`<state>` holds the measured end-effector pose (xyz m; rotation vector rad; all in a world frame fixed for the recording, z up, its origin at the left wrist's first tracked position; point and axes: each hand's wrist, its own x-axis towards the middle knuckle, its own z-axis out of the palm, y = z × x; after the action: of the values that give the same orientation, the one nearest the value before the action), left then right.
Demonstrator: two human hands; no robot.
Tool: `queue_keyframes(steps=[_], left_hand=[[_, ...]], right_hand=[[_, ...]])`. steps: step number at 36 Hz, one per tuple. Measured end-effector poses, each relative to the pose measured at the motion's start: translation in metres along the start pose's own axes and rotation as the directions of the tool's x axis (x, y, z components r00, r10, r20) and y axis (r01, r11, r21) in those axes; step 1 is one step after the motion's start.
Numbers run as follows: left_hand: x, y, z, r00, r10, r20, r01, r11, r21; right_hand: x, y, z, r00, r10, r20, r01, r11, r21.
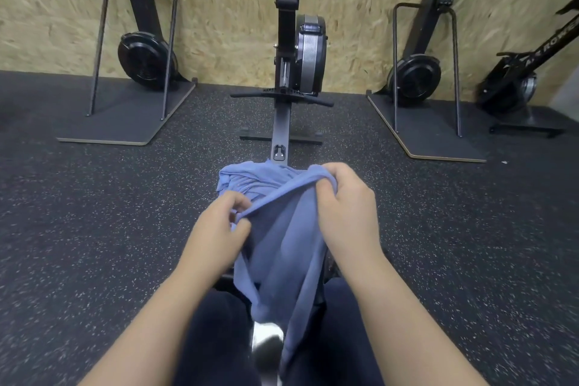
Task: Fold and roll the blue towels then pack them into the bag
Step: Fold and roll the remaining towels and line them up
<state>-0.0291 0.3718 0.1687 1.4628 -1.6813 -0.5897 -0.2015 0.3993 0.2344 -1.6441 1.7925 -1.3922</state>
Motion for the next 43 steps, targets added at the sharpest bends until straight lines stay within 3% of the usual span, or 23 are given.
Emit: queue_keyframes(steps=[7,11,14,18,21,29,39,43], left_hand=[[-0.003,-0.036,0.001,0.990,-0.140,-0.021,0.140,0.990,-0.029],[-0.002,-0.022,0.001,0.994,-0.103,-0.032,0.097,0.985,-0.144],[-0.002,0.007,-0.005,1.000,0.012,0.009,-0.010,0.972,-0.233],[-0.005,0.043,-0.016,0.981,0.186,0.055,-0.183,0.981,-0.069],[-0.006,0.056,-0.019,0.975,0.206,0.085,-0.214,0.973,0.092],[-0.011,0.053,-0.022,0.972,0.211,-0.107,-0.202,0.975,0.092],[0.005,0.046,-0.049,0.941,-0.014,-0.337,-0.089,0.954,-0.287],[0.007,0.035,-0.053,0.937,-0.059,-0.344,-0.055,0.949,-0.311]], right_hand=[[0.002,0.009,-0.004,0.999,0.049,-0.019,-0.048,0.999,0.022],[0.000,0.012,0.001,0.998,0.058,0.013,-0.058,0.998,0.012],[-0.004,0.012,0.010,0.996,0.007,0.086,-0.008,1.000,0.011],[-0.010,0.007,0.021,0.979,-0.107,0.172,0.106,0.994,0.016],[-0.014,0.001,0.024,0.966,-0.150,0.210,0.143,0.989,0.048],[-0.018,0.010,0.027,0.970,-0.120,0.212,0.139,0.987,-0.075],[-0.013,0.046,0.022,0.985,0.063,0.158,-0.035,0.984,-0.174],[-0.009,0.060,0.012,0.983,0.130,0.126,-0.106,0.978,-0.181]])
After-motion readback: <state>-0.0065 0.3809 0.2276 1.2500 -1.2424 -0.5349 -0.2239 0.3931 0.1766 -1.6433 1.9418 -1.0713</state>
